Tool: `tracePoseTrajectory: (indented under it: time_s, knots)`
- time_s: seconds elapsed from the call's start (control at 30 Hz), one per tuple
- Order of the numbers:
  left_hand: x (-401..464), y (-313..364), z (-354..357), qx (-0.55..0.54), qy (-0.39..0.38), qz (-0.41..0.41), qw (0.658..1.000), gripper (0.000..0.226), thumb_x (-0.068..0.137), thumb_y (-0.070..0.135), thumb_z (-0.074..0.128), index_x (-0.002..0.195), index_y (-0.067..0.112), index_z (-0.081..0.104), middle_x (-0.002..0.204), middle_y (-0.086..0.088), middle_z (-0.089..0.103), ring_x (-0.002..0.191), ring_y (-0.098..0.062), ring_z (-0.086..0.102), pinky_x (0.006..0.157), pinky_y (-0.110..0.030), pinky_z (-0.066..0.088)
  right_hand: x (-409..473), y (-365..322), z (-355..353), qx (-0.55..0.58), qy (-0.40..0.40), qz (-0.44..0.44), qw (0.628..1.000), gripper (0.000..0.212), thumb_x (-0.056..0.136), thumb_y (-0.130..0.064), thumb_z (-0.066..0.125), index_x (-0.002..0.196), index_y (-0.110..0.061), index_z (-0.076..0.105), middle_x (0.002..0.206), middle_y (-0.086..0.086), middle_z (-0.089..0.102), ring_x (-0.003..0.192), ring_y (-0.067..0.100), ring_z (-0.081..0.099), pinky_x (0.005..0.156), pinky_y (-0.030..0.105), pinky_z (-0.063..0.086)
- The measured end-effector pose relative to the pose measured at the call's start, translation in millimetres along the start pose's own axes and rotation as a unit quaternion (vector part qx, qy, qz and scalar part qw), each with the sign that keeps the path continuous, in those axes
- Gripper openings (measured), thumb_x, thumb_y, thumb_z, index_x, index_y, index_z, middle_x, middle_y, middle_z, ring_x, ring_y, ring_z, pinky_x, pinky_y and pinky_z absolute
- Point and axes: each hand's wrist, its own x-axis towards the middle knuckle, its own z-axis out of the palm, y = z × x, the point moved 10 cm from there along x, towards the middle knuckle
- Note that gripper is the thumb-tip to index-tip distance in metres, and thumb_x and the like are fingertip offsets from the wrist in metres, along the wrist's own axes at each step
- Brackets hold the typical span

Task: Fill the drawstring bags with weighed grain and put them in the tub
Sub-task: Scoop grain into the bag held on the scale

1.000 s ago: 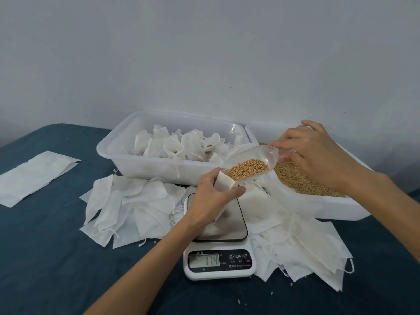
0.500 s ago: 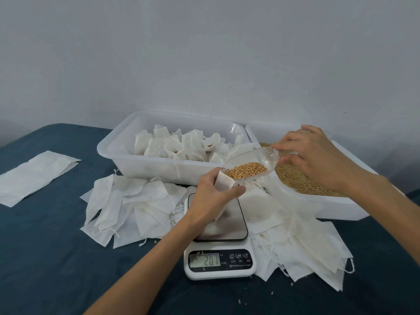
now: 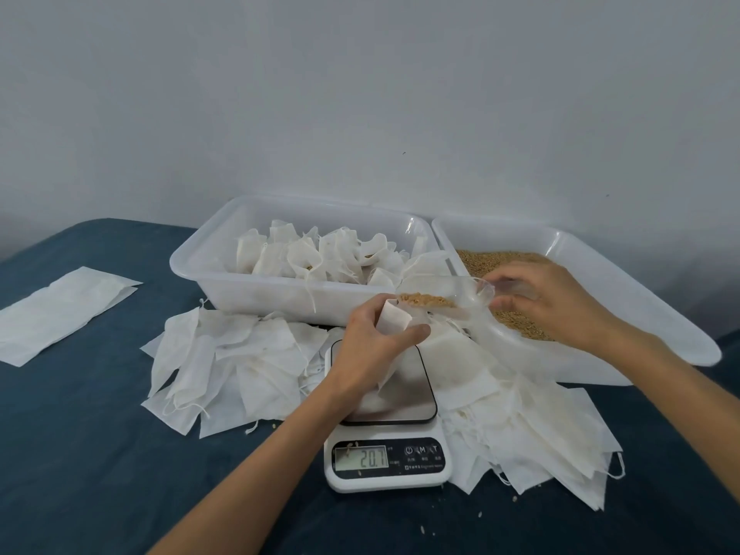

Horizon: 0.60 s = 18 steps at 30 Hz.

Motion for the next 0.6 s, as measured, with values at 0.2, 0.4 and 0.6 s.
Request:
tracePoseTrajectory:
  time_s: [0.2,0.4,0.6]
  knots:
    - [2.2,-3.1,-3.4,-0.009,0.015,-0.008,1.000,0.029,0.083,0.015,0.088,0.106,0.023,0.072,0.091,0.003,0.075,0.078,-0.008,0.069,0.067,-0.020,0.053,-9.1,70.6,-16.9,0.056,0.039,0.116,0.991,0.014,0.093,-0.023,0.070,0.106,-0.027,0.070,0.104,-0.019,0.071,0.101,-0.003,0.064,0.088,0.023,0.046]
    - [2.4,1.7,-7.3,-0.031,0.012,0.000,0.999,0.035,0.081,0.014,0.088,0.112,0.022,0.072,0.106,-0.011,0.072,0.079,-0.011,0.068,0.068,-0.020,0.052,-28.3,170.5,-22.5,-0.131,-0.021,0.320,0.938,0.008,0.094,-0.017,0.069,0.092,-0.012,0.063,0.098,0.005,0.067,0.084,0.020,0.059,0.071,0.032,0.045]
    - [4.4,-0.9,-5.3,-0.016,-0.004,0.000,1.000,0.049,0.069,0.029,0.087,0.115,0.027,0.071,0.109,-0.011,0.075,0.088,-0.019,0.071,0.076,-0.028,0.056,-28.5,182.9,4.9,-0.245,-0.153,0.374,0.881,0.022,0.090,-0.028,0.075,0.096,-0.007,0.072,0.090,0.005,0.066,0.076,0.017,0.056,0.064,0.028,0.043]
